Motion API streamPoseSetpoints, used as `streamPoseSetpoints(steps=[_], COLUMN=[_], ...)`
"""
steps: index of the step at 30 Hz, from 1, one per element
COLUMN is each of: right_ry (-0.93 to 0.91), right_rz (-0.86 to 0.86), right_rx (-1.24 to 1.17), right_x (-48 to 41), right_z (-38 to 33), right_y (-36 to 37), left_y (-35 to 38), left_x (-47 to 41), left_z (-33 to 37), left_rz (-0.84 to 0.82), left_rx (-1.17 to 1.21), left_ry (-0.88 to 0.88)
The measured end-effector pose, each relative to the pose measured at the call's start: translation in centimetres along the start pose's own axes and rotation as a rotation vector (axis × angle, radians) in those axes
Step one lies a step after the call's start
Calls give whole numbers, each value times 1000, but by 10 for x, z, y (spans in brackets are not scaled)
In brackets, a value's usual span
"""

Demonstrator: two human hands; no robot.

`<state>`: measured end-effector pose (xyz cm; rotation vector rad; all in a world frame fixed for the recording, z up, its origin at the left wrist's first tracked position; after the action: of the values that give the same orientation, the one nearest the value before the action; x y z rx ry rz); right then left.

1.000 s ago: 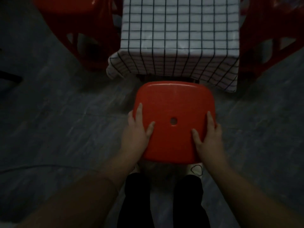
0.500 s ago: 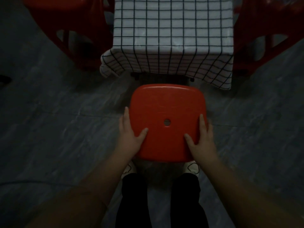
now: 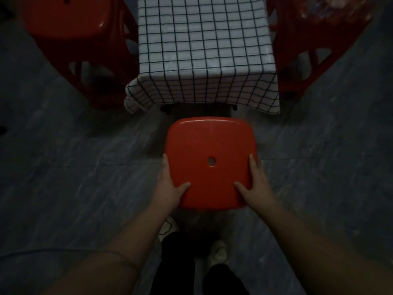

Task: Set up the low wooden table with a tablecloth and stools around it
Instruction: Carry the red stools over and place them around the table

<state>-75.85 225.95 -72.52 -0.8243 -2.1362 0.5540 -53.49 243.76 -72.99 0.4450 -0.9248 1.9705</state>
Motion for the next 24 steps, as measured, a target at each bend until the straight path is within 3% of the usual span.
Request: streamPoseSetpoints(steps=[24], right_ry=[38], right_rz=[-88], right_rx=[11], right_x=[161], right_z=[67], right_y=[50], left_y=[47], left_x=[141], left_z=[-98], left_rz=[32], left_rx=[-83], left_ry=[-19])
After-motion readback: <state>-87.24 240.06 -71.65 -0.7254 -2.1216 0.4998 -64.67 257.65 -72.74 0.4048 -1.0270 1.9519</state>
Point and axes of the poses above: each hand's wrist, its own x-axis away from the middle knuckle, its own y-axis out of the palm, z = x × y, the point moved 8 cm from there along -x, towards the middle knuckle, and after that the axes turned 2 degrees about -z, right-handed, at the moved point
